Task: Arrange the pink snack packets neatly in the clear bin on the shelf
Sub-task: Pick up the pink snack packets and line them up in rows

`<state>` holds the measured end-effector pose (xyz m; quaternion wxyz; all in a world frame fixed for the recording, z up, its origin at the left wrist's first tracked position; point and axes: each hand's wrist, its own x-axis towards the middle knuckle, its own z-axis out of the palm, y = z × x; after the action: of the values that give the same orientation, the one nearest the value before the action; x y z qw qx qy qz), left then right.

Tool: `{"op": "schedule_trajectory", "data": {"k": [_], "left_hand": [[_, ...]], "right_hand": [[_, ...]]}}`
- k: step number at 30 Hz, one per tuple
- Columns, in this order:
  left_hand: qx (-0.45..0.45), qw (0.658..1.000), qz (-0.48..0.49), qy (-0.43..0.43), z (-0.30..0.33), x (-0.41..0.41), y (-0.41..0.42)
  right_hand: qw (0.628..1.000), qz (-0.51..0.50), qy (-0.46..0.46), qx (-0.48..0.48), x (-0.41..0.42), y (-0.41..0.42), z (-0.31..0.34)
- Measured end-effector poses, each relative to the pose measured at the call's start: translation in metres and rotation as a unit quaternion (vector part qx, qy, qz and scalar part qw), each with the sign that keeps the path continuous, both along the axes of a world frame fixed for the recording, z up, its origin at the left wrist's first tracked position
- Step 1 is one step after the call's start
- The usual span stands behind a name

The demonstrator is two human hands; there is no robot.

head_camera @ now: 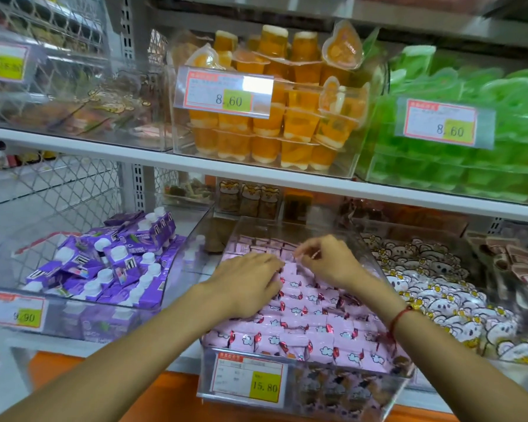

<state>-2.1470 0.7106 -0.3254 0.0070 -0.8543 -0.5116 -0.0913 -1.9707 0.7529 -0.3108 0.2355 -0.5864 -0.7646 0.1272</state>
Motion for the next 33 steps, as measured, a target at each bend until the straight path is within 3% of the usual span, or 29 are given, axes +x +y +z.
{"op": "schedule_trajectory", "data": {"k": [6,10,17,20,25,29,31,33], "left_hand": [[-0.024,0.999,-0.020,0.019,-0.008,-0.003,0.007],[-0.022,0.999,-0.039,0.010,-0.008,-0.004,0.005],[-0.072,0.997,-0.018,0.002,-0.004,-0.002,0.007],[-0.083,0.996,-0.015,0.004,-0.005,-0.003,0.010],[-0.066,0.998,-0.013,-0.016,-0.007,-0.003,0.010],[0.056,0.990,0.005,-0.130,-0.008,-0.001,0.004],[0.129,0.967,-0.001,-0.218,-0.006,-0.003,0.000],[0.160,0.952,-0.065,-0.252,-0.002,-0.003,-0.003]], "right_hand": [[0.991,0.047,-0.122,0.016,-0.008,0.003,-0.014],[0.994,0.029,-0.100,0.027,-0.009,0.003,-0.013],[0.996,0.018,0.077,-0.048,-0.008,-0.003,-0.002],[0.974,-0.010,0.217,-0.063,-0.015,-0.007,0.007],[0.906,-0.101,0.406,0.066,-0.017,-0.021,0.020],[0.828,-0.135,0.537,0.089,-0.008,-0.037,0.018],[0.812,-0.131,0.566,0.064,-0.003,-0.044,0.017],[0.803,-0.118,0.583,0.033,-0.001,-0.048,0.014]]}}
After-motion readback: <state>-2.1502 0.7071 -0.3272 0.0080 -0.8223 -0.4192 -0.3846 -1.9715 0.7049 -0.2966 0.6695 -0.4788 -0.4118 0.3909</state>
